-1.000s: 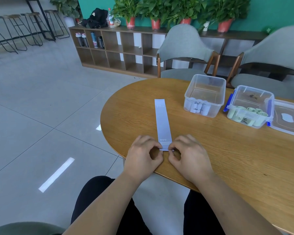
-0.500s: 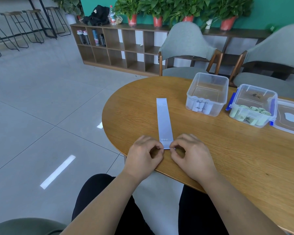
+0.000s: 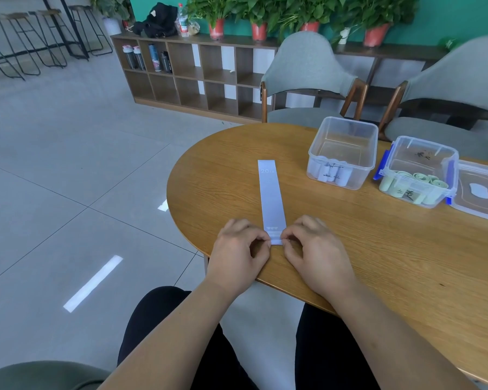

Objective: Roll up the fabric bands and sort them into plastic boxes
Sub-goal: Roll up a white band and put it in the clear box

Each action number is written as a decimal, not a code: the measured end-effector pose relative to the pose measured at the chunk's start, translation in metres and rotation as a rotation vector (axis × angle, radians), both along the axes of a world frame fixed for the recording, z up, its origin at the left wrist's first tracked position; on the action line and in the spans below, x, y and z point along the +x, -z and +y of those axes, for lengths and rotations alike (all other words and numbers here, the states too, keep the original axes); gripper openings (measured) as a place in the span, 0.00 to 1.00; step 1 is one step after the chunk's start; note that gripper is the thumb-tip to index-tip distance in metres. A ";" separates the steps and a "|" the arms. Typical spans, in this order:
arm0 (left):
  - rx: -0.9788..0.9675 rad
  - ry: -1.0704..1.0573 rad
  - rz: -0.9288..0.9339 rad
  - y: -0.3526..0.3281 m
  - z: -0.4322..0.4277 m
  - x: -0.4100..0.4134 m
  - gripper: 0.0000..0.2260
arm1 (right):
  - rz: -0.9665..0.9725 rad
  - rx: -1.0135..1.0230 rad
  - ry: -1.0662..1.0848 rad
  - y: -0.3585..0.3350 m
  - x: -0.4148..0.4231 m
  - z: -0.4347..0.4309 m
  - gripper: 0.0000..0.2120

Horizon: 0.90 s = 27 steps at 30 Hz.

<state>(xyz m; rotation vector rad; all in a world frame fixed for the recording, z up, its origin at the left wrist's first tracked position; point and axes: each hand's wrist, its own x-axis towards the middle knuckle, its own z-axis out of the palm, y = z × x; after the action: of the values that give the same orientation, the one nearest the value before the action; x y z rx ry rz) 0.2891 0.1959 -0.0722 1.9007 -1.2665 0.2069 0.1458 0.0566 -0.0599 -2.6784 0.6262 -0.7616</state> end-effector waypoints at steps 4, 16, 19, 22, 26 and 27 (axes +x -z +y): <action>0.019 -0.010 -0.007 0.000 0.000 0.000 0.02 | -0.025 -0.056 -0.001 0.001 0.000 0.001 0.03; 0.008 -0.018 -0.021 0.001 0.001 -0.001 0.02 | -0.028 -0.146 0.000 0.002 -0.001 0.001 0.03; -0.009 -0.004 -0.061 0.002 0.002 -0.003 0.04 | -0.016 -0.167 0.001 0.002 0.001 0.002 0.03; -0.002 0.003 -0.080 0.002 0.001 -0.005 0.05 | -0.002 -0.178 0.011 0.002 0.001 0.003 0.03; 0.067 0.019 -0.133 -0.003 0.001 -0.003 0.04 | 0.007 -0.177 0.009 0.001 0.002 0.003 0.02; 0.092 0.024 -0.148 -0.005 0.000 -0.003 0.04 | 0.005 -0.172 0.006 0.001 0.002 0.003 0.02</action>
<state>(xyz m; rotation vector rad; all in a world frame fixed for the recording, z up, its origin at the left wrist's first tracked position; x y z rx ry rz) 0.2864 0.1960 -0.0673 1.9769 -1.4185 0.2848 0.1475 0.0593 -0.0608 -2.8356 0.5948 -0.8463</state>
